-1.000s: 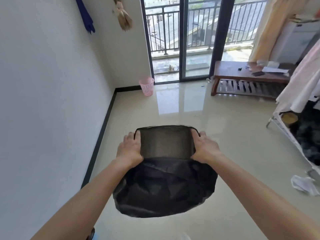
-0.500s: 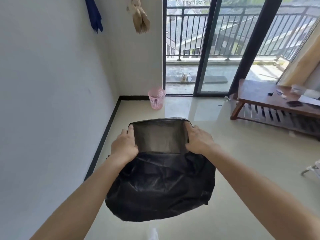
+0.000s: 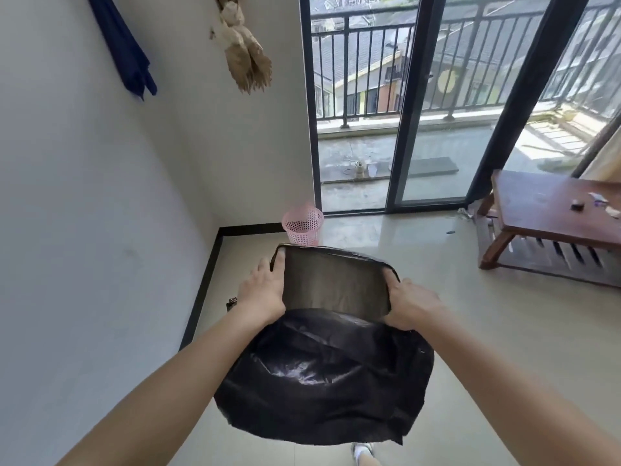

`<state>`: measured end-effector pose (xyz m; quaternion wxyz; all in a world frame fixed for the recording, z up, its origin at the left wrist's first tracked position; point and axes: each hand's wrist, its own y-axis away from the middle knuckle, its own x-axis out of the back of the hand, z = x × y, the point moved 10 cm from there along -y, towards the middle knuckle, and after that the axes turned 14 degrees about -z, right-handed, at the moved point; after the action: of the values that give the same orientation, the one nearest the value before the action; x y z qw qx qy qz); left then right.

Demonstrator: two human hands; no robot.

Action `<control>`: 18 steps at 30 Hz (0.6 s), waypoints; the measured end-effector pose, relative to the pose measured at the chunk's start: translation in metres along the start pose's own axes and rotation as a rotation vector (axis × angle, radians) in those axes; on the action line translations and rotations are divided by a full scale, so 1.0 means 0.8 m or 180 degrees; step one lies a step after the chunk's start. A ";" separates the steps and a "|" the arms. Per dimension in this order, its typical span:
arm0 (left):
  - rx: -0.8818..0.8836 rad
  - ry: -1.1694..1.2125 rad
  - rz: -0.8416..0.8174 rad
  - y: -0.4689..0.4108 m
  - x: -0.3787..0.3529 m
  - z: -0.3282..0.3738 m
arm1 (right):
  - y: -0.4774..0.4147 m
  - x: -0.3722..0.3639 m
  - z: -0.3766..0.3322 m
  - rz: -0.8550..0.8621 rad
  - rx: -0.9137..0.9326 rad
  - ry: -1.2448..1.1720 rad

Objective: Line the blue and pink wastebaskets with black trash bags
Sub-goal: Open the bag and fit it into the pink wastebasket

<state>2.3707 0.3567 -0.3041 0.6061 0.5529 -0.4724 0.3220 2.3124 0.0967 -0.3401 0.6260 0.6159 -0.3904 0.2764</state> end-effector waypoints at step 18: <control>0.0423 -0.0062 0.0220 -0.568 0.178 -0.147 | -0.558 0.338 -0.101 0.0174 0.0358 0.0235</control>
<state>2.8603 0.3700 -0.3318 0.5519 0.5784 -0.4748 0.3680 2.8403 0.1002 -0.3588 0.5966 0.6285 -0.3676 0.3375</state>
